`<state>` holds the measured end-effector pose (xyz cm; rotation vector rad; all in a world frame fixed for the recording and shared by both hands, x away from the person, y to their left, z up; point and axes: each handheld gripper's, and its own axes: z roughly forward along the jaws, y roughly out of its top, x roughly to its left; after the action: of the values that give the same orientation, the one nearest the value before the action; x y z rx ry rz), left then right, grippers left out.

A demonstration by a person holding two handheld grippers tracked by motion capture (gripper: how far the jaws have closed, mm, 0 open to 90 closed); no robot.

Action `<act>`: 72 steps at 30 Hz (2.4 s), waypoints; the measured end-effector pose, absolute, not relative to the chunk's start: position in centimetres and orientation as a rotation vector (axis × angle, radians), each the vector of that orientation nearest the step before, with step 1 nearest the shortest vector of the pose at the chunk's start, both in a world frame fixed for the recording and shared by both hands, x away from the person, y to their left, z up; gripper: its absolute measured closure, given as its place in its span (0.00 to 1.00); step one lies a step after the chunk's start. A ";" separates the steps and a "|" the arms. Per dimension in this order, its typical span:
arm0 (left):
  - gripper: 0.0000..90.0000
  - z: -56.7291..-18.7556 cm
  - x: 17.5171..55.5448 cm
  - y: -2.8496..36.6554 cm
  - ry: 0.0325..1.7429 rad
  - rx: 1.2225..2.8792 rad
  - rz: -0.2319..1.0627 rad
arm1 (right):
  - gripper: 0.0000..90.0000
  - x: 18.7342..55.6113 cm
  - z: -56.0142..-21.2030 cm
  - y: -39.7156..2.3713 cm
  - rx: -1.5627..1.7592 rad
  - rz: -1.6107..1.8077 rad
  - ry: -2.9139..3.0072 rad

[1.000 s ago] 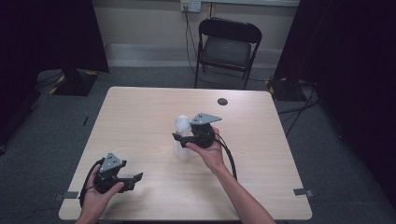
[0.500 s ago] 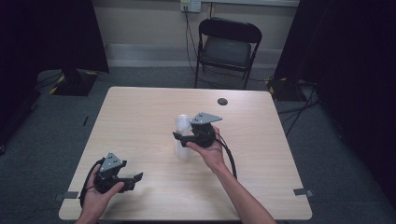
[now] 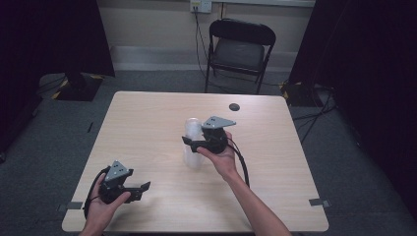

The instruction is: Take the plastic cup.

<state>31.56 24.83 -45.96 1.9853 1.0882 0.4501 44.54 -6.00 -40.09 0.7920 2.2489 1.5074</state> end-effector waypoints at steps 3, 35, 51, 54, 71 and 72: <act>0.20 -46.0 31.6 24.8 1.089 1.985 0.450 | 0.36 44.5 -39.8 -6.0 0.785 1.518 2.242; 0.20 -46.1 31.7 24.7 1.094 1.984 0.461 | 0.37 44.5 -38.0 -6.3 0.775 1.590 2.187; 0.21 -46.1 31.7 24.6 1.092 1.985 0.467 | 0.37 44.4 -37.1 -6.6 0.771 1.621 2.168; 0.21 -46.0 31.6 24.5 1.075 1.981 0.480 | 0.37 44.3 -36.7 -6.5 0.753 1.620 2.172; 0.20 -46.0 31.5 24.6 1.048 1.961 0.461 | 0.39 44.1 -35.2 -6.8 0.761 1.708 2.144; 0.20 -46.0 31.5 24.6 1.048 1.955 0.453 | 0.39 44.0 -35.2 -6.9 0.763 1.714 2.142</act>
<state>31.51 24.56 -45.97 1.9546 1.0485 0.4527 44.03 -6.89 -35.16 0.7632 2.1421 1.7135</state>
